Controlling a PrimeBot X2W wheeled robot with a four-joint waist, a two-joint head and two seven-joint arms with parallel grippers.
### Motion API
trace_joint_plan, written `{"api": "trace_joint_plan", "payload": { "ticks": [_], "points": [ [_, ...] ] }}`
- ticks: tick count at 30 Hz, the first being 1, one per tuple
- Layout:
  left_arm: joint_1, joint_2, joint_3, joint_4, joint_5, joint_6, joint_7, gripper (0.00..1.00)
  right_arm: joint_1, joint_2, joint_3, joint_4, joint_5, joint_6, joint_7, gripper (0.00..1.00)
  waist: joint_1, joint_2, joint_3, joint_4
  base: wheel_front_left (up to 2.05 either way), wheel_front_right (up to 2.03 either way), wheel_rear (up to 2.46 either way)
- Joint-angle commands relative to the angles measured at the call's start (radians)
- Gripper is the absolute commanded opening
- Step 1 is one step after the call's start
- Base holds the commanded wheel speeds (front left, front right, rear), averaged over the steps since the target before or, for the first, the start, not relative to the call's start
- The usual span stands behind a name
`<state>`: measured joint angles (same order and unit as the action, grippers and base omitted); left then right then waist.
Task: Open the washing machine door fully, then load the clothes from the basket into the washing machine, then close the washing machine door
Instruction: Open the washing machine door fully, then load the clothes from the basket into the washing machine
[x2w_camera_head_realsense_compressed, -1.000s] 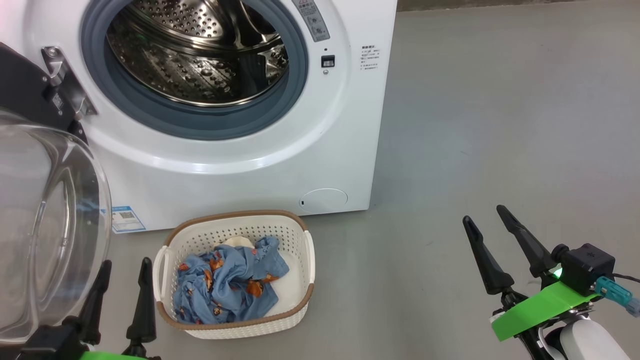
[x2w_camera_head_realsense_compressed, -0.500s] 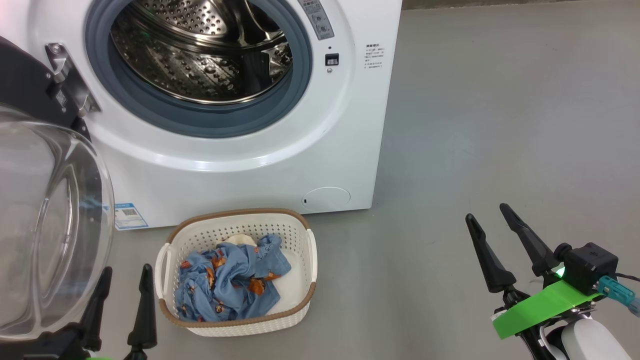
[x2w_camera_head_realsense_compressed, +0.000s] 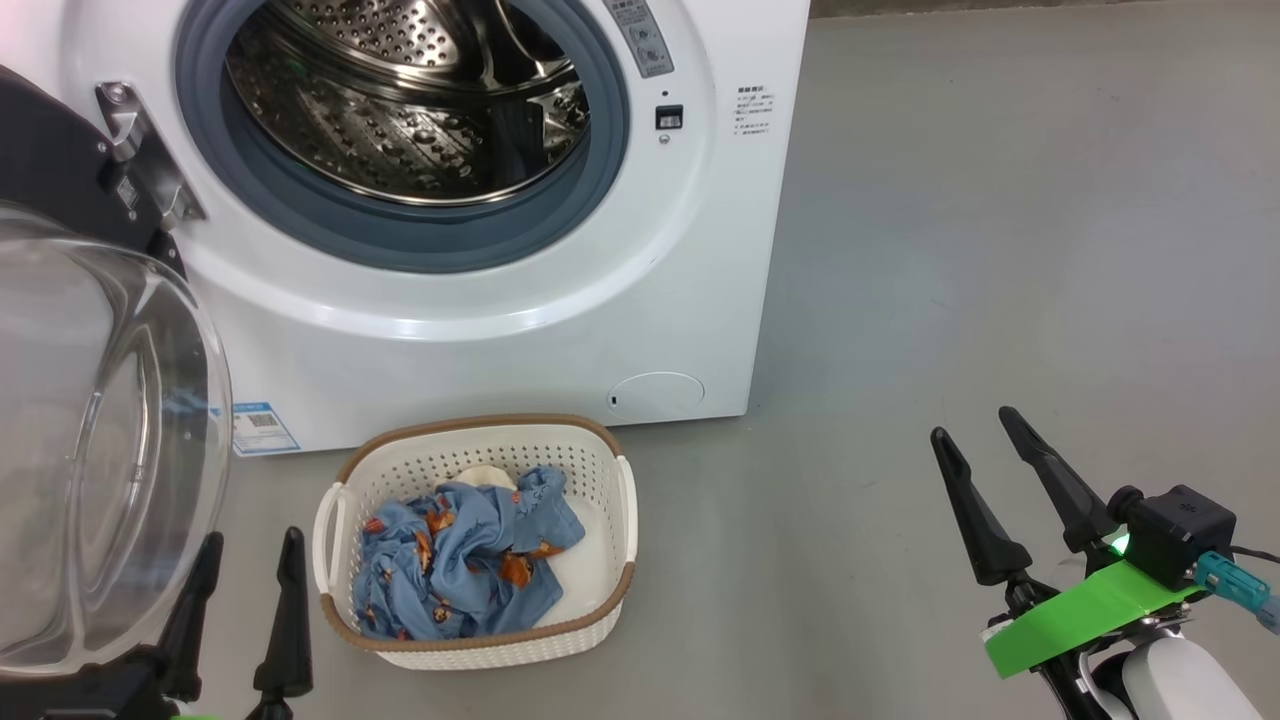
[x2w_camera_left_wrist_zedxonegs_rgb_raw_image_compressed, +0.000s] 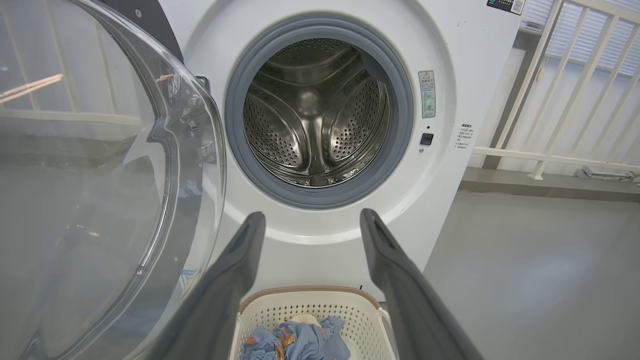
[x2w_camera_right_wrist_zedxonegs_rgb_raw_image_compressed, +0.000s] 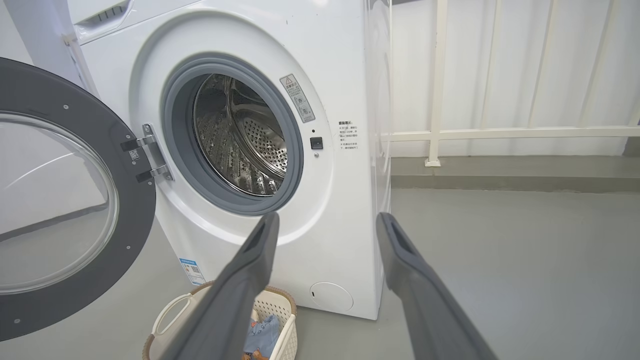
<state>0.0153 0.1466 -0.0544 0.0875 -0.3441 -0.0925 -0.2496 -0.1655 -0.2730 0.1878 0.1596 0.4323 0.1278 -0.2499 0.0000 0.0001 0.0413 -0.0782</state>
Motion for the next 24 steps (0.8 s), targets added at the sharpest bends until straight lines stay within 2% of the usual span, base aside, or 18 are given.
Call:
{"api": "trace_joint_plan", "payload": {
  "ticks": [1, 15, 24],
  "points": [
    [-0.030, 0.008, 0.040, -0.021, 0.010, -0.006, -0.012, 1.00, -0.009, -0.005, 0.020, -0.027, -0.006, 0.003, -0.012, 1.00, 0.0000, -0.0001, 0.001, 0.000, 0.00, 0.00, 0.00],
    [-0.036, 0.001, 0.050, -0.015, 0.025, -0.013, -0.012, 1.00, -0.013, -0.001, 0.021, -0.032, -0.009, 0.003, -0.012, 1.00, 0.0000, -0.0001, 0.010, 0.006, 0.03, -0.03, 0.00],
    [-0.041, -0.003, 0.055, -0.012, 0.031, -0.018, -0.012, 1.00, -0.016, 0.000, 0.022, -0.033, -0.009, 0.003, -0.012, 1.00, 0.0000, -0.0001, 0.017, 0.006, 0.74, -0.74, 0.00]
  ]
}}
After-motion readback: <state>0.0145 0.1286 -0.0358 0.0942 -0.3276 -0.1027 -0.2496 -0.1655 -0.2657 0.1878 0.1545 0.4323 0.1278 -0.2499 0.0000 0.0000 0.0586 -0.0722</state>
